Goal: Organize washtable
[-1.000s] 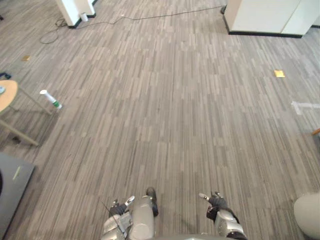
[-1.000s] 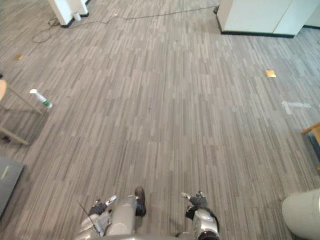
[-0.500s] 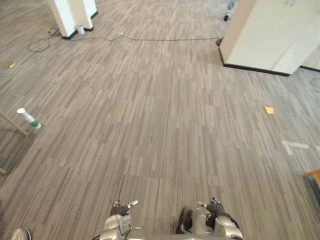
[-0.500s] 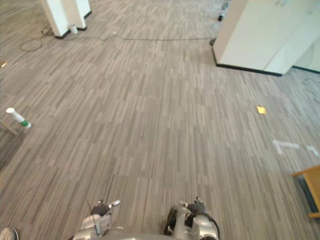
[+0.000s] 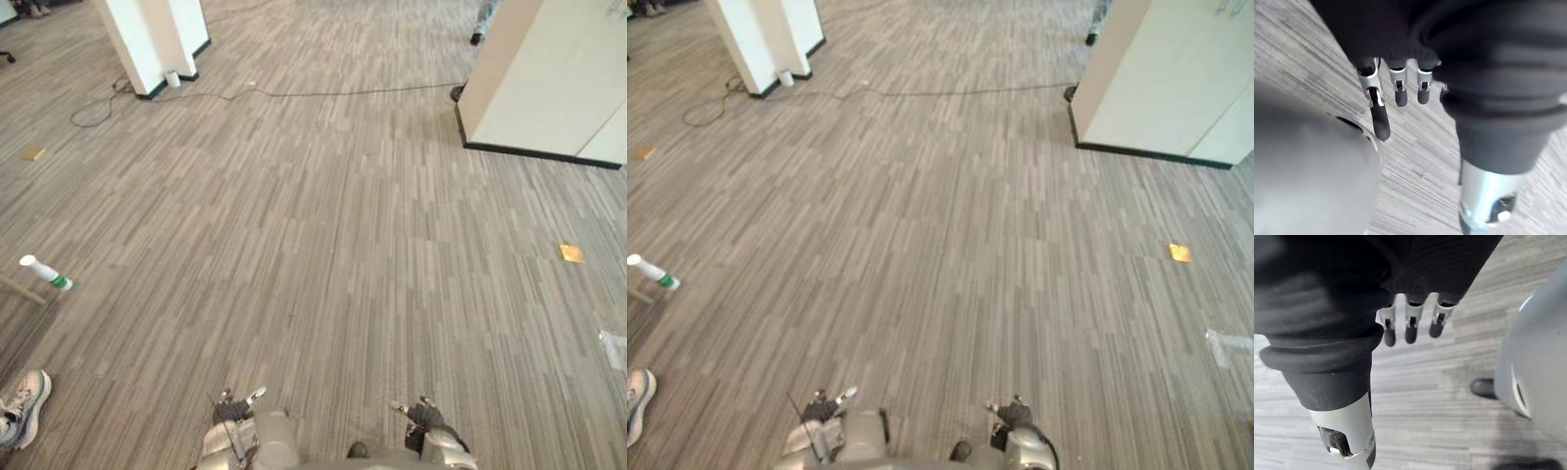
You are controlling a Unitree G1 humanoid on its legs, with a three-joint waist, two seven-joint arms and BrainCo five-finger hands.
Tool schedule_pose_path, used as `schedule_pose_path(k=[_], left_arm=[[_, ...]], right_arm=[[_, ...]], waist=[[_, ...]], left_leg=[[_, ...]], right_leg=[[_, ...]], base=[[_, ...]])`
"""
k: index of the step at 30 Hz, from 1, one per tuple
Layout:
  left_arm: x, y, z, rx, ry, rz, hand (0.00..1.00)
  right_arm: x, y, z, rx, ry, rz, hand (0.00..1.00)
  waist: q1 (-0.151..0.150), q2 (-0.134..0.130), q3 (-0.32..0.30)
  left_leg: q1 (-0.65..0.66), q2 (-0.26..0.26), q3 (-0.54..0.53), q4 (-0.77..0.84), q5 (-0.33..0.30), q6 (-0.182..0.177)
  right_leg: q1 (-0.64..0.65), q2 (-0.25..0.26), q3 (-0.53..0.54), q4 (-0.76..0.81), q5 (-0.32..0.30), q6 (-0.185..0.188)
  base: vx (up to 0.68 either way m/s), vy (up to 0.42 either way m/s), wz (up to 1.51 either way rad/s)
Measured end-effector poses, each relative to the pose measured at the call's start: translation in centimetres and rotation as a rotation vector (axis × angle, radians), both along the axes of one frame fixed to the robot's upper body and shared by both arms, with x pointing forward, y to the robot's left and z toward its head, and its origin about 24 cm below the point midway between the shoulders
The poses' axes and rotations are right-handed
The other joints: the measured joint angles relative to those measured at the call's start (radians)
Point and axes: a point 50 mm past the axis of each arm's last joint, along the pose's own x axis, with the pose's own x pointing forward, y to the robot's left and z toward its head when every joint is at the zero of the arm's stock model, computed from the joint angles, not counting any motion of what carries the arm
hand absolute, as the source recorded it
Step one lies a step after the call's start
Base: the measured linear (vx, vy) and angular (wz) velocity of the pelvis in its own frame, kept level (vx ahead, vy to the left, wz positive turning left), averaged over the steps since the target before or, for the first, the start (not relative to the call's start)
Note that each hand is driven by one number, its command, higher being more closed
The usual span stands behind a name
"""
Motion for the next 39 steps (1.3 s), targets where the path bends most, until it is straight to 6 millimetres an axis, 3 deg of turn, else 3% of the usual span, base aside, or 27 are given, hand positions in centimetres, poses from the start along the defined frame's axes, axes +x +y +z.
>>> schedule_pose_path(k=[1,2,3,5,8,9,10,11,12,13,14,15,17,18,20,22,24,26,28,30,33,34,35,36,37,38,39], left_arm=[[0.0,0.0,0.0,-0.001,0.000,0.002,0.00],[0.1,-0.3,0.0,-0.007,-0.003,0.003,0.00],[0.0,-0.4,0.0,-0.007,-0.002,0.000,0.00],[0.2,0.6,0.2,0.026,0.000,-0.006,0.00],[0.2,0.9,0.1,0.040,0.018,-0.007,0.00],[-0.2,1.0,-0.1,0.040,0.037,-0.013,0.00],[-0.3,1.1,-0.2,0.045,0.045,-0.016,0.00],[-0.3,1.2,-0.2,0.044,0.053,-0.015,0.00],[-0.7,1.2,-0.4,0.041,0.077,-0.013,0.00],[-1.2,1.2,-0.6,0.038,0.095,-0.011,0.00],[-1.6,1.1,-0.8,0.035,0.112,-0.008,0.00],[-1.9,1.1,-1.0,0.031,0.127,-0.008,0.00],[-1.7,0.8,-1.1,0.021,0.129,-0.010,0.00],[-1.7,0.7,-1.1,0.018,0.133,-0.008,0.00],[-2.6,0.7,-1.4,0.009,0.156,0.008,0.00],[-4.0,1.0,-1.7,0.002,0.177,0.063,0.00],[-4.4,0.8,-1.8,-0.015,0.181,0.092,0.00],[-4.5,0.2,-1.8,-0.041,0.173,0.128,0.00],[-4.2,0.3,-1.7,-0.045,0.161,0.131,0.00],[-4.6,0.9,-1.7,-0.034,0.167,0.132,0.00],[-5.2,1.6,-1.7,-0.033,0.172,0.164,0.00],[-5.6,1.6,-1.8,-0.035,0.178,0.176,0.00],[-5.6,1.6,-1.7,-0.039,0.173,0.191,0.00],[-6.1,1.7,-1.8,-0.043,0.186,0.207,0.00],[-6.4,2.3,-1.8,-0.024,0.193,0.212,0.00],[-5.8,2.7,-1.6,-0.011,0.180,0.204,0.00],[-5.4,2.7,-1.6,-0.009,0.177,0.187,0.00]], right_arm=[[0.1,0.0,0.0,-0.001,-0.003,-0.002,0.00],[0.0,-0.1,0.0,-0.002,-0.001,-0.002,0.00],[-0.2,-0.3,-0.1,-0.008,0.006,-0.002,0.00],[-0.1,0.0,-0.1,-0.004,0.003,0.019,0.00],[-0.3,0.1,-0.1,-0.001,0.006,0.017,0.00],[-0.4,0.0,-0.1,-0.004,0.007,0.020,0.00],[-0.6,0.0,-0.2,-0.007,0.017,0.026,0.00],[-0.8,-0.1,-0.3,-0.007,0.021,0.026,0.00],[-1.1,-0.1,-0.4,-0.006,0.032,0.024,0.00],[-1.2,-0.3,-0.3,-0.013,0.025,0.022,0.00],[-1.0,-0.4,-0.2,-0.017,0.015,0.020,0.00],[-0.9,-0.6,-0.2,-0.022,0.011,0.021,0.00],[-0.7,-0.9,-0.1,-0.026,-0.006,-0.002,0.00],[-0.5,-1.1,0.0,-0.029,-0.012,-0.003,0.00],[-0.3,-1.6,0.1,-0.037,-0.013,-0.016,0.00],[-0.5,-2.2,0.2,-0.051,-0.016,-0.024,0.00],[-0.8,-2.4,0.0,-0.056,0.000,-0.011,0.00],[0.2,-2.5,0.4,-0.076,-0.008,0.027,0.00],[0.3,-2.0,0.2,-0.042,-0.004,0.002,0.00],[-0.2,-1.6,-0.1,-0.026,0.023,-0.004,0.00],[-0.3,-0.8,-0.4,0.004,0.047,-0.008,0.00],[-0.3,-0.8,-0.4,0.006,0.046,-0.020,0.00],[-0.3,-0.9,-0.4,0.004,0.044,-0.022,0.00],[-0.5,-1.2,-0.5,-0.002,0.049,-0.023,0.00],[-0.5,-0.7,-0.5,0.006,0.050,-0.015,0.00],[-0.4,-0.4,-0.4,0.008,0.044,-0.010,0.00],[-0.8,-0.3,-0.6,0.008,0.052,-0.007,0.00]], waist=[[0.002,0.000,0.001],[0.015,-0.004,0.002],[0.024,-0.013,-0.005],[0.017,-0.066,-0.027],[0.024,-0.076,-0.029],[0.032,-0.075,-0.029],[0.035,-0.079,-0.027],[0.035,-0.078,-0.021],[0.029,-0.066,-0.012],[0.016,-0.062,-0.013],[0.006,-0.059,-0.013],[-0.011,-0.060,-0.012],[-0.013,-0.055,-0.009],[-0.014,-0.051,-0.008],[-0.028,-0.042,-0.003],[-0.046,-0.024,-0.016],[-0.030,0.003,-0.027],[-0.017,0.064,-0.030],[-0.006,0.082,-0.015],[-0.003,0.060,-0.011],[0.022,0.022,0.002],[0.025,0.011,0.006],[0.026,0.006,0.004],[0.050,-0.009,-0.002],[0.054,-0.043,-0.012],[0.043,-0.065,-0.015],[0.043,-0.072,-0.015]], left_leg=[[-0.014,-0.041,0.004,-0.203,0.020,-0.009],[0.001,-0.077,-0.006,-0.362,0.137,0.005],[0.022,-0.089,-0.006,-0.389,0.204,0.018],[0.019,-0.138,0.024,-0.352,0.162,0.106],[0.062,-0.139,0.055,-0.293,0.079,0.122],[0.110,-0.139,0.069,-0.303,0.031,0.121],[0.160,-0.144,0.086,-0.304,-0.004,0.122],[0.191,-0.151,0.086,-0.307,-0.026,0.122],[0.263,-0.162,0.087,-0.324,-0.058,0.121],[0.324,-0.165,0.088,-0.351,-0.070,0.121],[0.377,-0.165,0.088,-0.387,-0.080,0.120],[0.428,-0.162,0.089,-0.429,-0.075,0.110],[0.498,-0.162,0.068,-0.485,-0.088,0.092],[0.514,-0.160,0.060,-0.498,-0.093,0.085],[0.587,-0.160,0.031,-0.549,-0.121,0.041],[0.675,-0.145,-0.009,-0.538,-0.151,0.009],[0.591,-0.075,-0.044,-0.239,-0.136,0.004],[0.367,0.053,-0.087,0.233,0.086,0.005],[0.239,0.084,-0.063,0.396,0.034,0.018],[0.141,0.050,-0.003,0.361,-0.009,0.018],[0.017,-0.013,0.119,0.012,-0.040,0.024],[-0.015,-0.035,0.145,-0.193,-0.007,0.007],[-0.014,-0.049,0.144,-0.312,0.047,0.015],[0.010,-0.079,0.122,-0.381,0.209,0.050],[0.020,-0.113,0.124,-0.385,0.197,0.100],[0.027,-0.127,0.130,-0.382,0.170,0.118],[0.047,-0.129,0.131,-0.330,0.121,0.147]], right_leg=[[0.034,-0.007,0.015,-0.029,-0.010,0.020],[0.069,-0.019,0.032,-0.053,-0.026,0.047],[0.087,-0.025,0.054,-0.065,-0.033,0.054],[0.106,-0.073,0.077,-0.077,-0.038,0.068],[0.080,-0.102,0.116,0.084,-0.040,0.075],[0.008,-0.123,0.138,0.284,-0.038,0.125],[-0.090,-0.156,0.156,0.518,0.022,0.224],[-0.136,-0.177,0.154,0.632,0.045,0.240],[-0.201,-0.200,0.136,0.798,0.025,0.188],[-0.238,-0.206,0.114,0.837,-0.006,0.141],[-0.272,-0.205,0.074,0.829,-0.030,0.131],[-0.314,-0.206,0.005,0.750,-0.062,0.100],[-0.393,-0.202,-0.075,0.536,-0.060,0.087],[-0.409,-0.198,-0.092,0.458,-0.046,0.086],[-0.412,-0.171,-0.088,0.125,0.076,0.095],[-0.403,-0.171,-0.067,0.253,0.139,0.024],[-0.377,-0.153,-0.077,0.358,0.071,0.024],[-0.298,-0.080,-0.096,0.344,-0.028,-0.004],[-0.201,-0.056,-0.092,0.290,-0.067,-0.007],[-0.085,-0.055,-0.082,0.184,-0.077,0.004],[0.050,-0.063,-0.047,0.036,-0.058,0.036],[0.098,-0.067,-0.047,-0.015,-0.053,0.046],[0.113,-0.067,-0.045,-0.039,-0.053,0.051],[0.157,-0.078,-0.019,-0.080,-0.054,0.066],[0.167,-0.103,-0.009,-0.078,-0.046,0.066],[0.154,-0.124,-0.014,-0.040,-0.029,0.064],[0.110,-0.154,0.013,0.111,-0.006,0.100]], base=[[0.50,0.187,-0.44],[0.48,0.217,-0.55],[0.52,0.232,-0.45],[0.68,0.235,-0.14],[0.45,0.178,-0.18],[0.51,0.199,-0.42],[0.42,0.144,-0.40],[0.42,0.107,-0.25],[0.34,0.064,-0.08],[0.43,0.050,0.05],[0.39,0.026,0.23],[0.39,0.014,0.31],[0.51,-0.043,0.34],[0.62,-0.095,0.45],[0.52,-0.126,0.66],[0.64,-0.178,0.69],[0.68,-0.219,0.34],[0.65,-0.207,-0.11],[0.69,-0.112,-0.04],[0.62,-0.061,-0.10],[0.63,0.034,-0.50],[0.60,0.119,-0.36],[0.61,0.165,-0.71],[0.61,0.204,-0.73],[0.63,0.215,-0.49],[0.77,0.300,-0.08],[0.64,0.260,0.08]])
